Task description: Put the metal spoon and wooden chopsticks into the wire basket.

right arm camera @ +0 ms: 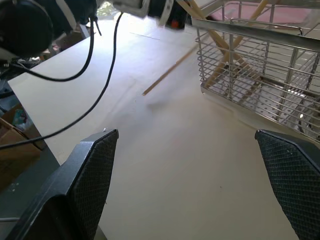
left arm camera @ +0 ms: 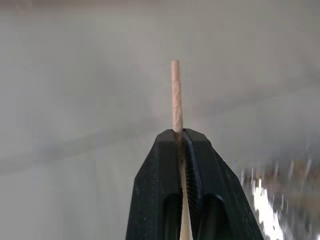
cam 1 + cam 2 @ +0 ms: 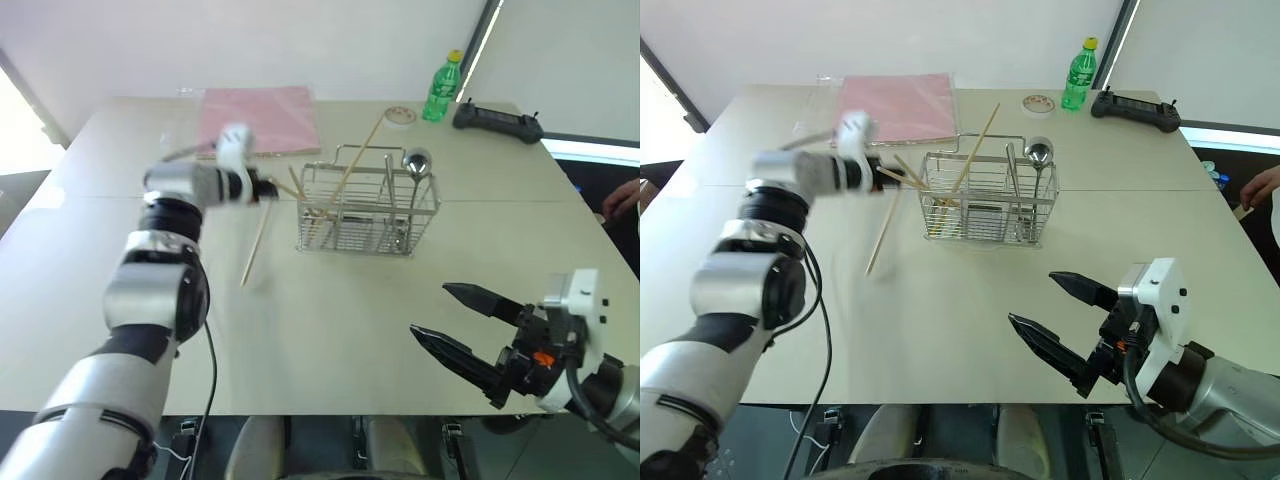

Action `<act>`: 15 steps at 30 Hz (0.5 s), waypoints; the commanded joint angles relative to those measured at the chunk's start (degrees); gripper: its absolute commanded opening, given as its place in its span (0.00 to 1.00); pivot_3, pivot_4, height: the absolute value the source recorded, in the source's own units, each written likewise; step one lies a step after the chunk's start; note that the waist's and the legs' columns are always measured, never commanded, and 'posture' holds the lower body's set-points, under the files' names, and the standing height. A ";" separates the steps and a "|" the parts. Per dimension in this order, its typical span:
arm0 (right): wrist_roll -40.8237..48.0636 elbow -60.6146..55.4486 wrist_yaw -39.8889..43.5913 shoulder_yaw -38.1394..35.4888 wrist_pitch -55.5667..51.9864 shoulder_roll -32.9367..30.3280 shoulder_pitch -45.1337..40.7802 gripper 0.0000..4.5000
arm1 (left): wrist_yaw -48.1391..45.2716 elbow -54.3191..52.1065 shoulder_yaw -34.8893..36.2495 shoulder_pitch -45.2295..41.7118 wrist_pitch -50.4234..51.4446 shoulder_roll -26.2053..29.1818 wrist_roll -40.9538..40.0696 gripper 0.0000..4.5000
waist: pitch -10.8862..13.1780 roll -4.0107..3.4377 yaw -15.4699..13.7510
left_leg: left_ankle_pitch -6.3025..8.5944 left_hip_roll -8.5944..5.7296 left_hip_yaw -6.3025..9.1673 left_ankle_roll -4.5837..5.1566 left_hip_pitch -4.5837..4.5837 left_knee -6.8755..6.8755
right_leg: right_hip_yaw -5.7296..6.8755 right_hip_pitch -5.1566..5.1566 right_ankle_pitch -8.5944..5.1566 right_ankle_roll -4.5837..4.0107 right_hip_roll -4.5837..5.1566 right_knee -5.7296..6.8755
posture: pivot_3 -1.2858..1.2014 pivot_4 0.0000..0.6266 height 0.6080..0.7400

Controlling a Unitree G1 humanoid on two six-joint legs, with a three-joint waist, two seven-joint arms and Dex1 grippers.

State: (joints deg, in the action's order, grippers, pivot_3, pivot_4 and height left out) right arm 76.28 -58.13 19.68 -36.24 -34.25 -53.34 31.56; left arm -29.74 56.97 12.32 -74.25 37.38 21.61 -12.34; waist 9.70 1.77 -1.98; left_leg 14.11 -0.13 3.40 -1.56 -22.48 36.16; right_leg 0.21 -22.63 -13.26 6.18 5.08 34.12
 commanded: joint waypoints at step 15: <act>2.39 0.35 0.91 -1.11 -0.18 -0.84 -1.48 1.00 | -10.91 -16.77 3.02 -8.73 -28.32 -7.15 -9.83 0.01 | -0.01 -0.02 -0.12 | 0.00 -0.10 -0.15 -0.02 0.15 0.12 | -0.01 0.30 -0.03 -0.06 0.13 -0.09 | 0.52 0.24 0.86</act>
State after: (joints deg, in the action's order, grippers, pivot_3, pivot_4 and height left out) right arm 77.64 -57.03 20.77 -36.59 -35.00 -54.71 29.95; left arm -40.88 41.98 15.24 -82.06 10.23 14.06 -21.84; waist 9.69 1.75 -2.10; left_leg 14.11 -0.21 3.26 -1.57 -22.33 36.26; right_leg 0.20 -22.34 -13.29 6.12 5.17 34.06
